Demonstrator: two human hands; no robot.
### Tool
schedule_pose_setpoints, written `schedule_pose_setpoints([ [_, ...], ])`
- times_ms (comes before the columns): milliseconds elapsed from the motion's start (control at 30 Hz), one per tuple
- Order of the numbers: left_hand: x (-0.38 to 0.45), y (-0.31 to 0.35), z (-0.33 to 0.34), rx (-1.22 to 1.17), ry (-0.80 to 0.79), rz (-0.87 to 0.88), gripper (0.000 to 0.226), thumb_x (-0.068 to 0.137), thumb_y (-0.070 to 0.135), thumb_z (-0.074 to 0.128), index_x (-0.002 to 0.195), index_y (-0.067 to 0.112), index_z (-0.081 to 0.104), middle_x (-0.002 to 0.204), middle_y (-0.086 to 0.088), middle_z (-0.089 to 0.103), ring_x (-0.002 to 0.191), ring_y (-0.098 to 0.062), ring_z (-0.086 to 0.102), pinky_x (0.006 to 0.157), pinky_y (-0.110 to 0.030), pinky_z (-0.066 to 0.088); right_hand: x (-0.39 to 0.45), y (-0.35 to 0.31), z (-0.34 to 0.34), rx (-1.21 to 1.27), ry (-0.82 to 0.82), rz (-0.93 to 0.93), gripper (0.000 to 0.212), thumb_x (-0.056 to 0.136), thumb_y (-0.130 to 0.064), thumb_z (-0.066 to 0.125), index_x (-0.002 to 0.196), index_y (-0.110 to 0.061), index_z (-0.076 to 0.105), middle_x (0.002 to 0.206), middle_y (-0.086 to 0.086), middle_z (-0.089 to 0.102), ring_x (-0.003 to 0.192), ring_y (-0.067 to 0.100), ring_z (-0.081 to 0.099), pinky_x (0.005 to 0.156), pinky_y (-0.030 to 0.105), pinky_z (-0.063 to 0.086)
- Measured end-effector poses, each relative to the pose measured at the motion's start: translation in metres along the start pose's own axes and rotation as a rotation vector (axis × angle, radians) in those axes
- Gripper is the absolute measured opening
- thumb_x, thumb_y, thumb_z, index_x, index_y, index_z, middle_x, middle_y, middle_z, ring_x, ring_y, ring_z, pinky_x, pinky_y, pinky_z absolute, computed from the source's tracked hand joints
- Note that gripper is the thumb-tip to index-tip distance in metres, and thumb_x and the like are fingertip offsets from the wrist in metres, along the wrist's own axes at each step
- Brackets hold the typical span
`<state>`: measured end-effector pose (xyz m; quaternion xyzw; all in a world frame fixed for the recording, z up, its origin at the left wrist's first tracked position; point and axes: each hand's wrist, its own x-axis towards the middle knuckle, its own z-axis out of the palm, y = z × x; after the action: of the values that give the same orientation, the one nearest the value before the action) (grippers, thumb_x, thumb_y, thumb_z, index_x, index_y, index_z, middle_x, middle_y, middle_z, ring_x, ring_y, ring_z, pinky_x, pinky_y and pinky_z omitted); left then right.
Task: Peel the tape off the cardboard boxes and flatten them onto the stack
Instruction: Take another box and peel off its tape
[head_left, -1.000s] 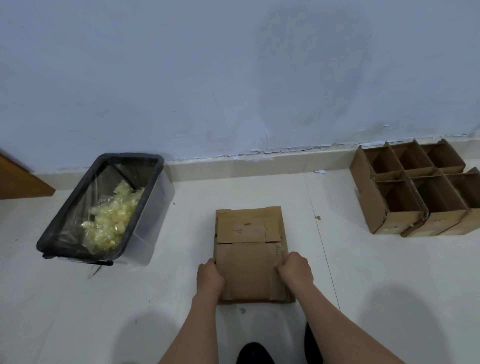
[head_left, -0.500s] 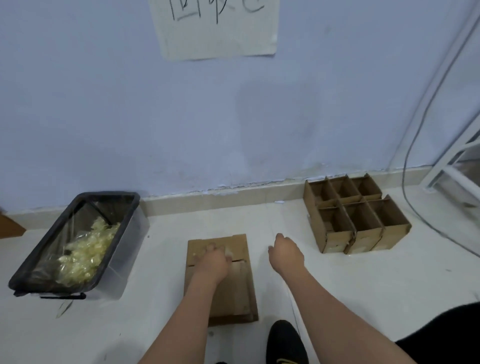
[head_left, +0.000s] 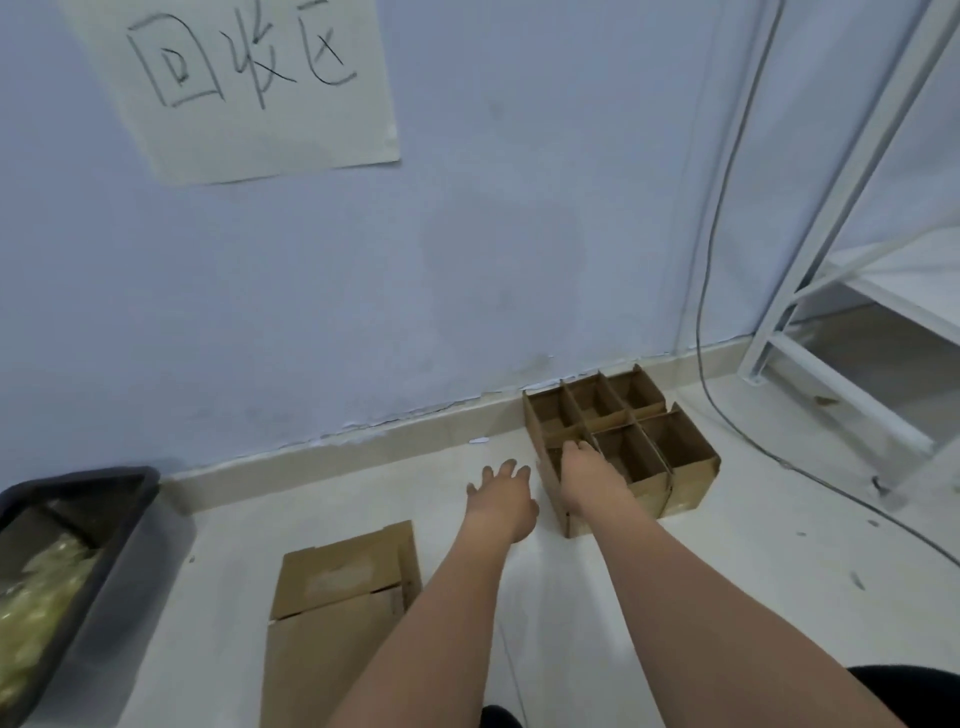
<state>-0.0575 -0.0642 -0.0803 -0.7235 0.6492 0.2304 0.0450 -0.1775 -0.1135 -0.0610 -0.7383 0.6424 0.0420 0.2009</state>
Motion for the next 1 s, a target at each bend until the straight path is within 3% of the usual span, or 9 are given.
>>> schedule_pose_setpoints([
  [200,0.035,0.036,0.043,-0.028,-0.052,0.182,0.078,0.097,0.012,0.058,0.162,0.022,0.017,0.166,0.000,0.022,0.143,-0.031,0.032,0.113,-0.050,0.038,0.024,0.038,0.032,-0.018,-0.158,0.046,0.068,0.089,-0.005,0.065,0.149,-0.013,0.034,0.151,0.007,0.038,0.136,0.026,0.046,0.106,0.036,0.044],
  [333,0.050,0.042,0.068,-0.023,-0.078,0.211,0.085,0.093,0.008,0.062,0.162,0.023,0.013,0.166,0.001,0.025,0.140,-0.031,0.037,0.110,-0.053,0.041,0.039,0.048,0.043,-0.007,-0.216,0.085,0.048,0.091,-0.009,0.066,0.135,-0.011,0.048,0.131,0.010,0.056,0.119,0.026,0.058,0.097,0.033,0.050],
  [467,0.058,0.041,0.077,-0.024,-0.076,0.186,0.084,0.093,0.006,0.060,0.161,0.023,0.013,0.159,-0.005,0.034,0.137,-0.035,0.039,0.108,-0.054,0.042,0.041,0.051,0.049,0.000,-0.183,0.106,0.041,0.090,-0.006,0.065,0.129,-0.010,0.051,0.127,0.012,0.056,0.113,0.028,0.059,0.092,0.033,0.051],
  [600,0.063,0.035,0.084,-0.017,0.030,0.197,0.063,0.094,0.009,0.061,0.152,0.017,0.035,0.144,-0.010,0.048,0.130,-0.031,0.045,0.101,-0.045,0.044,0.038,0.043,0.053,-0.028,-0.173,0.117,0.034,0.095,-0.007,0.054,0.129,-0.004,0.054,0.129,0.016,0.055,0.115,0.031,0.057,0.095,0.036,0.048],
  [700,0.055,0.031,0.082,-0.048,0.103,0.169,0.042,0.095,0.009,0.058,0.136,0.015,0.053,0.132,-0.009,0.059,0.123,-0.029,0.050,0.098,-0.040,0.046,0.030,0.030,0.049,-0.028,-0.165,0.110,0.029,0.093,-0.005,0.058,0.121,-0.004,0.059,0.105,0.011,0.060,0.101,0.028,0.061,0.093,0.037,0.054],
  [800,0.041,0.022,0.065,-0.141,0.151,0.090,0.025,0.098,0.010,0.052,0.118,0.016,0.065,0.122,-0.010,0.063,0.114,-0.028,0.052,0.095,-0.036,0.046,0.020,0.013,0.037,-0.073,-0.146,0.024,0.021,0.095,-0.006,0.052,0.114,-0.006,0.060,0.084,0.006,0.054,0.084,0.023,0.056,0.081,0.033,0.050],
  [867,0.028,0.015,0.040,-0.152,0.145,0.025,0.018,0.097,0.013,0.048,0.104,0.020,0.063,0.119,-0.010,0.061,0.115,-0.031,0.049,0.092,-0.037,0.040,0.008,-0.004,0.021,-0.073,-0.157,0.006,0.020,0.097,-0.008,0.050,0.113,-0.006,0.061,0.091,0.009,0.058,0.082,0.023,0.057,0.078,0.033,0.047],
  [933,0.009,0.006,0.007,-0.163,0.107,-0.016,0.018,0.095,0.011,0.046,0.093,0.022,0.059,0.112,-0.010,0.057,0.119,-0.035,0.042,0.092,-0.040,0.035,-0.005,-0.025,0.000,-0.010,-0.156,-0.035,0.022,0.095,-0.006,0.054,0.115,-0.004,0.061,0.104,0.012,0.061,0.094,0.027,0.061,0.078,0.032,0.045],
  [1000,-0.015,-0.007,-0.026,-0.183,0.094,-0.014,0.019,0.094,0.011,0.050,0.097,0.020,0.067,0.108,-0.012,0.062,0.121,-0.032,0.040,0.094,-0.041,0.033,-0.028,-0.047,-0.024,0.020,-0.139,-0.122,0.026,0.094,-0.004,0.055,0.119,-0.002,0.061,0.111,0.013,0.060,0.102,0.028,0.060,0.077,0.030,0.041],
])
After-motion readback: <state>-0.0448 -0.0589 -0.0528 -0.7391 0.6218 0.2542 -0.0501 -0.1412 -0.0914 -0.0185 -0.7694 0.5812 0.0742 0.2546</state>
